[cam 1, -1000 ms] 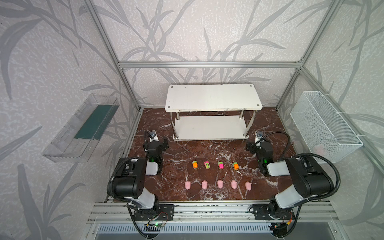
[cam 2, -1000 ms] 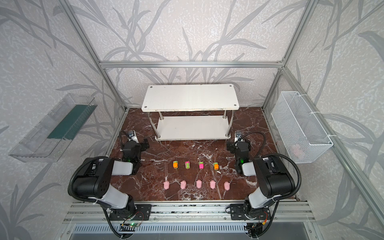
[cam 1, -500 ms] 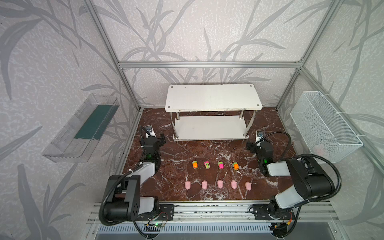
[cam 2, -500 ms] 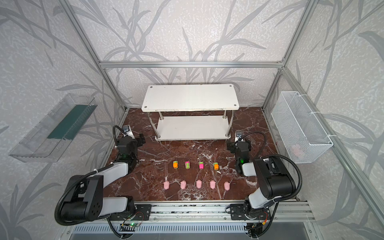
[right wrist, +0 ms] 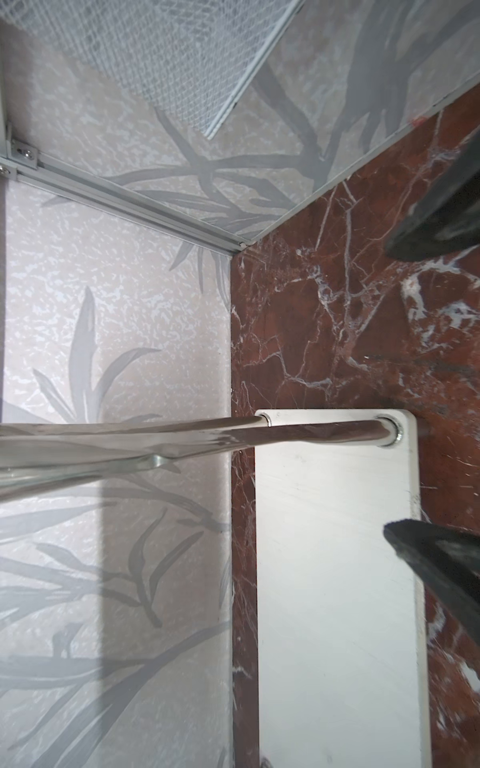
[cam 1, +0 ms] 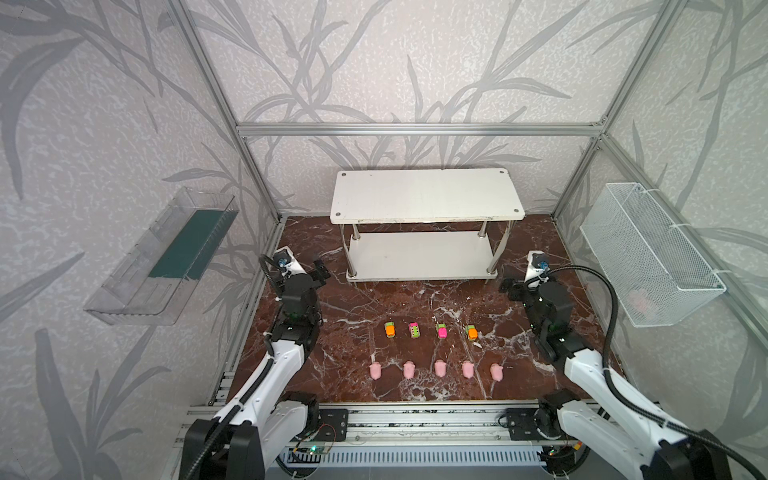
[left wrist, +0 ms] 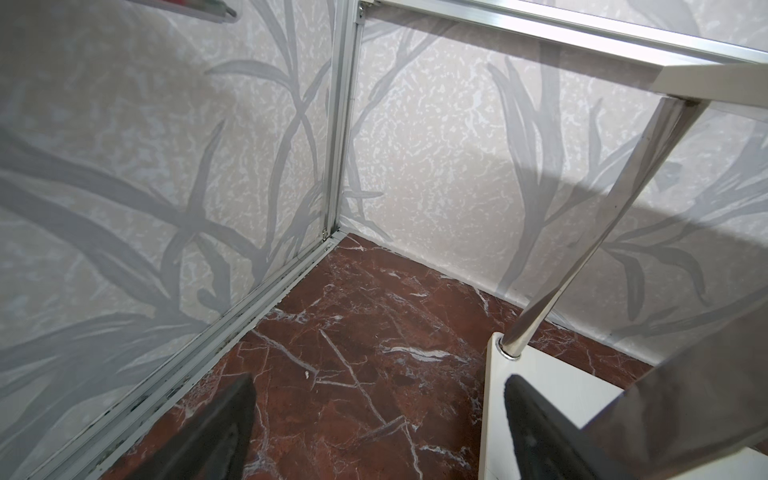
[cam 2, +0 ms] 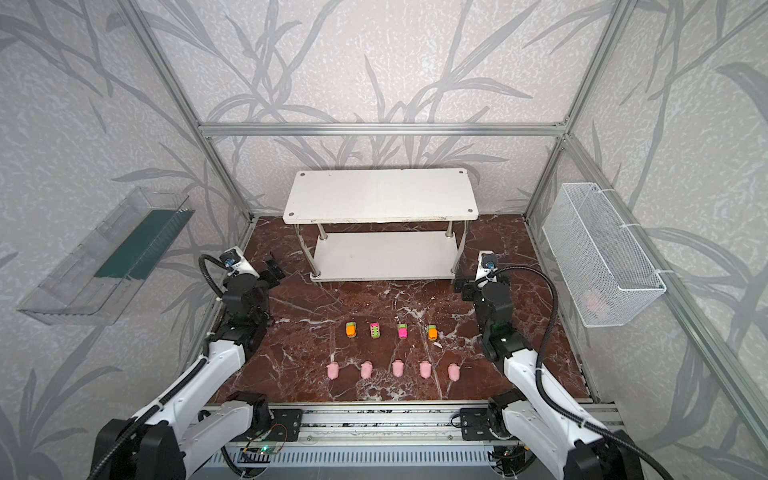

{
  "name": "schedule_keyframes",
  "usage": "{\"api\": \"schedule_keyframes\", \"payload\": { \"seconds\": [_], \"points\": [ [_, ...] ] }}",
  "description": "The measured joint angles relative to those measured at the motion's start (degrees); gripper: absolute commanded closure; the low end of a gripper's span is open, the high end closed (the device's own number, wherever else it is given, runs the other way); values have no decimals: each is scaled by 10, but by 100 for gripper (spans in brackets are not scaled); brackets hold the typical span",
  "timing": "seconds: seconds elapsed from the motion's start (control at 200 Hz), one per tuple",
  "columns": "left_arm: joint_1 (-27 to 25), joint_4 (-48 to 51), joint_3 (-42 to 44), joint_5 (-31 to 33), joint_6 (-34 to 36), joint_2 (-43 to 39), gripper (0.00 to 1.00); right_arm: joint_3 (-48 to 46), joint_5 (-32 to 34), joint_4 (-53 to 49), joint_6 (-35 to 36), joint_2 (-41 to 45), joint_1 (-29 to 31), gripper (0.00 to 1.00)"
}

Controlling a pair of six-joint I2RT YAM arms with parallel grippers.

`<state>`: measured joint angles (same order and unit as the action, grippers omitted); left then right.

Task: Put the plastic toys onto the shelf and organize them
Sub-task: 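Move the right gripper over the orange-and-green toy truck while the left arm lifts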

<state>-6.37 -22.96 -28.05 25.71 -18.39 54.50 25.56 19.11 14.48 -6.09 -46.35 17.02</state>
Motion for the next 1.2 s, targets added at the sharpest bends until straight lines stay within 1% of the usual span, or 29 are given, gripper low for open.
{"api": "schedule_keyframes", "payload": {
  "seconds": [0.07,0.16,0.265,0.32,0.43,0.525,0.62,0.725,0.825,0.925,1.035,1.2],
  "points": [
    [-11,55,-1,19,-28,-35,11,1,-1,-89,-43,67,6,6],
    [-21,115,-9,34,-54,-64,11,8,-15,-190,-93,119,11,7],
    [-35,170,-14,38,-78,-95,11,10,-32,-273,-142,144,31,8],
    [-38,195,-14,37,-89,-112,11,10,-38,-320,-167,150,56,9],
    [-42,223,-13,34,-102,-136,11,5,-42,-366,-205,151,119,10],
    [-43,234,-13,33,-108,-141,11,-3,-39,-372,-233,130,172,11],
    [-43,239,-13,33,-110,-136,11,-10,-35,-364,-261,76,225,14],
    [-43,239,-13,31,-111,-125,11,-13,-35,-340,-289,14,254,15],
    [-43,239,-13,27,-112,-114,11,-13,-35,-312,-306,-42,268,18],
    [-43,238,-13,24,-112,-108,11,-13,-35,-293,-313,-78,273,20],
    [-43,237,-13,22,-112,-108,11,-13,-35,-276,-318,-104,275,24],
    [-43,235,-10,16,-112,-105,11,-13,-36,-260,-321,-132,276,26]
  ]
}}
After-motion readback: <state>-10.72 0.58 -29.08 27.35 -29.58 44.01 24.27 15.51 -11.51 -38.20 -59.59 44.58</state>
